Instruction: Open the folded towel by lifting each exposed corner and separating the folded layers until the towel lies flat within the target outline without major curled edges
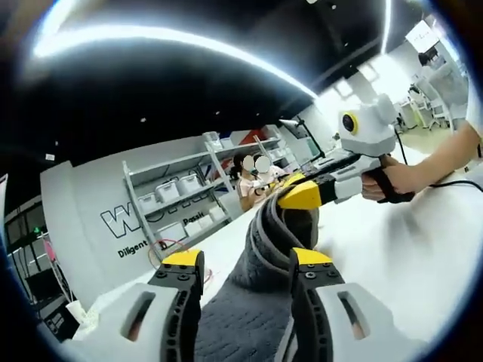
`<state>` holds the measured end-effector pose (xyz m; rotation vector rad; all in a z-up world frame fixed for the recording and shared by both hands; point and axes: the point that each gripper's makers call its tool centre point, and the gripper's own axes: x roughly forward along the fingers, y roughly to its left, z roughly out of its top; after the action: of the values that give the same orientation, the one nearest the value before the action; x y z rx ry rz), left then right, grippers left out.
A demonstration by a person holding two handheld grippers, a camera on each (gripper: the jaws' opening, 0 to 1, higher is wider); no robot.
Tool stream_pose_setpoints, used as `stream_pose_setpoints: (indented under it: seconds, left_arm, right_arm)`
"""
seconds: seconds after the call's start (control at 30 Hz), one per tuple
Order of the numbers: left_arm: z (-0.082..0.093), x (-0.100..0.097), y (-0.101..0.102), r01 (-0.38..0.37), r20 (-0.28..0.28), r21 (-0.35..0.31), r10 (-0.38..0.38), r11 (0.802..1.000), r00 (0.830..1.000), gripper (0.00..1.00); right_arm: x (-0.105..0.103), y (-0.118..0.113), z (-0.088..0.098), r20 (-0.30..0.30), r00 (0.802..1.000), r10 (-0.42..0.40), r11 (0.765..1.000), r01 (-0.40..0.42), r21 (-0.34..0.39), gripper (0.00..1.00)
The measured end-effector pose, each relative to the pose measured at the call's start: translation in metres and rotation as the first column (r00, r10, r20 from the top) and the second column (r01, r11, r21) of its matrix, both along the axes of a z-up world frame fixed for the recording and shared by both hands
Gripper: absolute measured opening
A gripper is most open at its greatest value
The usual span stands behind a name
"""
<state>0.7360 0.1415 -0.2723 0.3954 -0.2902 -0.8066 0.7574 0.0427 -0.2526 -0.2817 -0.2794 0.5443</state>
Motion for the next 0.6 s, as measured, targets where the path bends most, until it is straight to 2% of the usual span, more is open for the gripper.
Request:
stream_pose_setpoints:
  seconds: [0.13, 0.17, 0.2, 0.3, 0.37, 0.43, 0.5, 0.6]
  left_arm:
    - [-0.005, 0.000, -0.004, 0.010, -0.003, 0.026, -0.010, 1.000, 1.000, 0.45]
    - [-0.007, 0.002, -0.005, 0.007, -0.010, 0.033, -0.007, 0.999, 1.000, 0.45]
    - [-0.008, 0.004, -0.005, 0.008, -0.013, 0.034, -0.007, 0.999, 1.000, 0.45]
    - [-0.011, 0.008, -0.005, 0.009, -0.027, 0.043, -0.008, 0.999, 1.000, 0.44]
    - [-0.014, 0.023, -0.001, 0.007, -0.037, 0.051, -0.005, 0.999, 0.999, 0.45]
    - [-0.016, 0.024, -0.002, 0.009, -0.045, 0.059, -0.006, 0.998, 0.999, 0.45]
    - [-0.020, 0.022, -0.004, 0.008, -0.050, 0.075, -0.005, 0.997, 0.999, 0.45]
    - [-0.026, 0.024, -0.004, 0.004, -0.061, 0.097, 0.002, 0.995, 0.998, 0.45]
  right_arm:
    - [-0.007, 0.020, -0.008, -0.019, 0.997, 0.080, 0.996, -0.080, -0.046, 0.09]
    - [-0.006, 0.021, -0.011, -0.011, 0.997, 0.076, 0.992, -0.076, -0.098, 0.13]
    - [-0.006, 0.023, -0.013, -0.006, 0.998, 0.069, 0.991, -0.069, -0.116, 0.21]
    - [-0.006, 0.024, -0.014, -0.010, 0.996, 0.092, 0.990, -0.093, -0.108, 0.38]
    - [-0.005, 0.025, -0.011, 0.011, 0.996, 0.090, 0.991, -0.089, -0.101, 0.41]
    - [-0.006, 0.023, -0.005, 0.056, 0.997, 0.051, 0.993, -0.045, -0.106, 0.43]
    - [-0.006, 0.022, -0.006, 0.068, 0.997, 0.041, 0.993, -0.033, -0.114, 0.40]
    - [-0.002, 0.022, -0.015, 0.048, 0.998, 0.029, 0.985, -0.021, -0.170, 0.41]
